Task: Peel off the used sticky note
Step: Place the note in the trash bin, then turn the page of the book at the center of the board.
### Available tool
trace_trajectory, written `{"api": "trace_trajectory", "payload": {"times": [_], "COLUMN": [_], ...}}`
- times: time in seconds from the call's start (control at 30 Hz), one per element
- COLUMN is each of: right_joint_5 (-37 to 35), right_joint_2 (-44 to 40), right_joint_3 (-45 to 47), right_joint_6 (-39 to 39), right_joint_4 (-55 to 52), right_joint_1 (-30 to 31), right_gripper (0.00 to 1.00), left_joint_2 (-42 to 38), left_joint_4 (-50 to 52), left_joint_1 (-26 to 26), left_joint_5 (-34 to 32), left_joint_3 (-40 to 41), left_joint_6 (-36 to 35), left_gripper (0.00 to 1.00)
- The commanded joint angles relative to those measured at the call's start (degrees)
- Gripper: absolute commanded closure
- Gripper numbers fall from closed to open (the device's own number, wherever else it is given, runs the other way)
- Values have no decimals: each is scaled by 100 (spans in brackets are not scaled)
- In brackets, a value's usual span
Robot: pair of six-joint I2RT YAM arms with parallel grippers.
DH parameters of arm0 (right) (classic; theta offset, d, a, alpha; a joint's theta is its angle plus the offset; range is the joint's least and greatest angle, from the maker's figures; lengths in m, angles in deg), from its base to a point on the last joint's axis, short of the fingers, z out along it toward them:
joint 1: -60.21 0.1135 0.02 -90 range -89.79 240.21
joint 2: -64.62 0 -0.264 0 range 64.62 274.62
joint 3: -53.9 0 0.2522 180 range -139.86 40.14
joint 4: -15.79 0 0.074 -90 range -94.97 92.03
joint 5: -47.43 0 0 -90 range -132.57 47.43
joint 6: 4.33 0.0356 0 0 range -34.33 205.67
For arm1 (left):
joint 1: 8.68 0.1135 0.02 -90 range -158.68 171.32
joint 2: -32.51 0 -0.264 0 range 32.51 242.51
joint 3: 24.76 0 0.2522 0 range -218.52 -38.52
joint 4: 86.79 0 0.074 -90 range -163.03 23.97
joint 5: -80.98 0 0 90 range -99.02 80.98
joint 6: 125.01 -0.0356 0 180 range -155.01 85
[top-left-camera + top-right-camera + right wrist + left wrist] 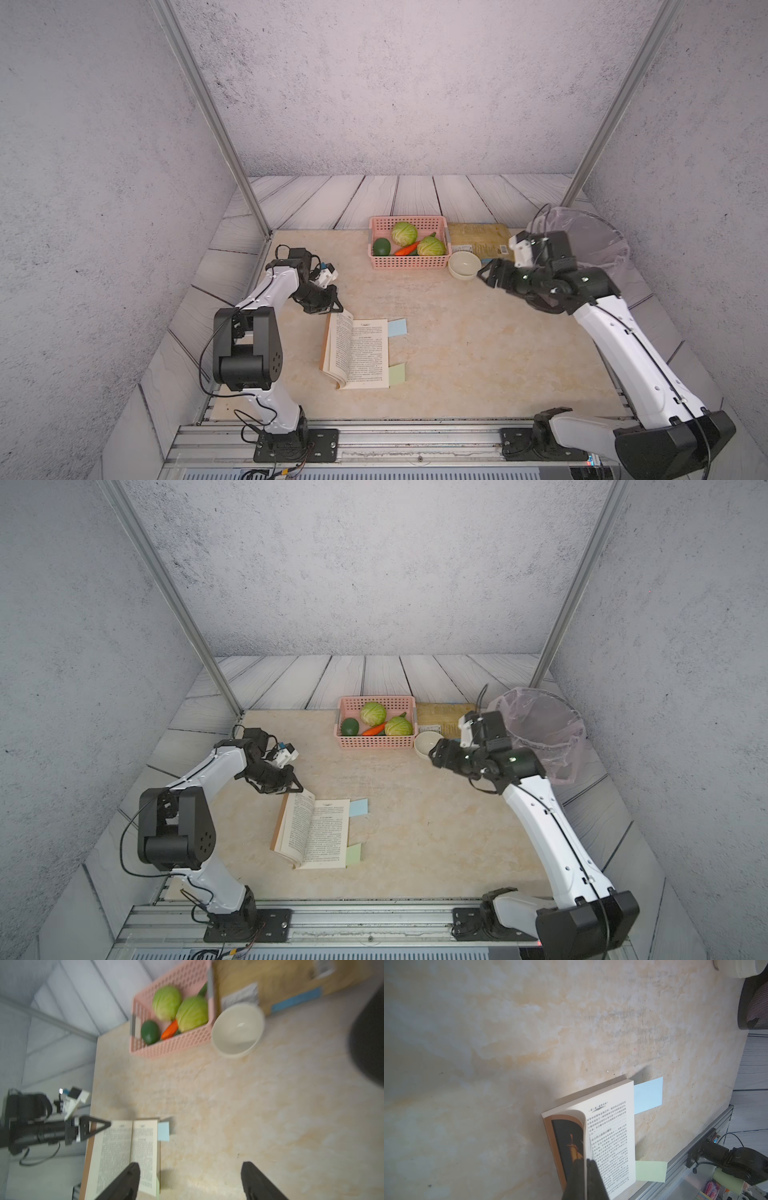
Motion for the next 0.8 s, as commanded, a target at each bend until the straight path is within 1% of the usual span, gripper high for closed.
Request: {"api": "trace_trajectory", "payload": {"times": [0.0, 0.07, 0.2, 0.27, 0.33, 0.43, 0.6, 0.77], "right_joint_5": [221, 322, 677, 684, 817, 1147, 1339, 1310], "right_joint_2": [-117, 133, 660, 863, 1122, 1592, 2374, 2925], "right_joint_3": [849, 1180, 1617, 1554, 1512, 1390, 926, 617], "right_joint_6": [639, 868, 1375, 1452, 1550, 1645, 1581, 1536], "right_joint_4": [649, 887, 1892, 2092, 2358, 2769, 2866, 2819], "right_joint_1": [1397, 2101, 3429, 3778, 3938, 3999, 4005, 4003], "right_gripper": [20, 20, 20, 19, 20, 20, 21, 23], "left_joint_2": [-84, -56, -48, -55, -70, -87, -115, -114], "left_joint_4": [107, 113, 105, 100, 95, 92, 99, 107], "left_joint_1": [56, 54, 51, 61, 63, 59, 64, 64], "left_joint_5": [-62, -82, -138, -149, -144, -154, -173, -167], "left_joint_3": [14, 13, 17, 26, 30, 23, 18, 21], "left_joint_6": [-115, -106, -106, -106, -106, -106, -106, -106], "left_gripper": [100, 100, 100, 100, 100, 100, 100, 100]}}
